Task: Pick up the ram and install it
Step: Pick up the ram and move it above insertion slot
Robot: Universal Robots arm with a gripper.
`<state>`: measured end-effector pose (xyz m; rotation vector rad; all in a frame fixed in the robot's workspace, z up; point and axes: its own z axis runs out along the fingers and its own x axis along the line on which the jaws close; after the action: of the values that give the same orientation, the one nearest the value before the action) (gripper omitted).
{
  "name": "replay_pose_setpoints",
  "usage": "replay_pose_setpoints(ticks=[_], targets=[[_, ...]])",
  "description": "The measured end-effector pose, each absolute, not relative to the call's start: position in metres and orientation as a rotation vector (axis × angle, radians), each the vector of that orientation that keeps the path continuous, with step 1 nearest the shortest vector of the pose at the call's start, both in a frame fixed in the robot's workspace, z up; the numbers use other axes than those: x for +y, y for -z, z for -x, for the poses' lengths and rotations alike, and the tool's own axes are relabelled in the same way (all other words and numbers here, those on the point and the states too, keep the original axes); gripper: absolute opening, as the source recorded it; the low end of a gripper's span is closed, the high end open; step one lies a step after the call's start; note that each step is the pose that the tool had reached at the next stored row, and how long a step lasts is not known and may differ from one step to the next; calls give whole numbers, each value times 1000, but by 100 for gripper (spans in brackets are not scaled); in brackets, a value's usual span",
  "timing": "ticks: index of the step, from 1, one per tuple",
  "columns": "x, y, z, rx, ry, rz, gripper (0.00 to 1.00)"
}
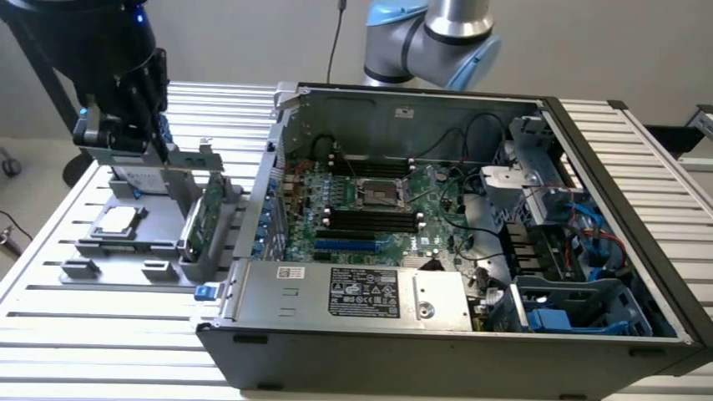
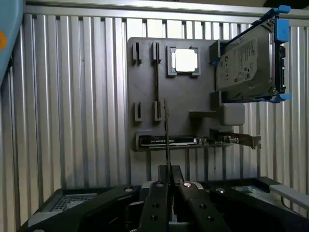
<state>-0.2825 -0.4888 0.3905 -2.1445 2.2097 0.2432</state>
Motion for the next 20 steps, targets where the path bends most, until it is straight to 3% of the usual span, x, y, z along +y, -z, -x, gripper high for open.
replay_pose_setpoints(ticks=[12,20], targets=[[-489,-402,229,2173,-302,2121,14],[-489,-402,193,2166,-311,2117,14]])
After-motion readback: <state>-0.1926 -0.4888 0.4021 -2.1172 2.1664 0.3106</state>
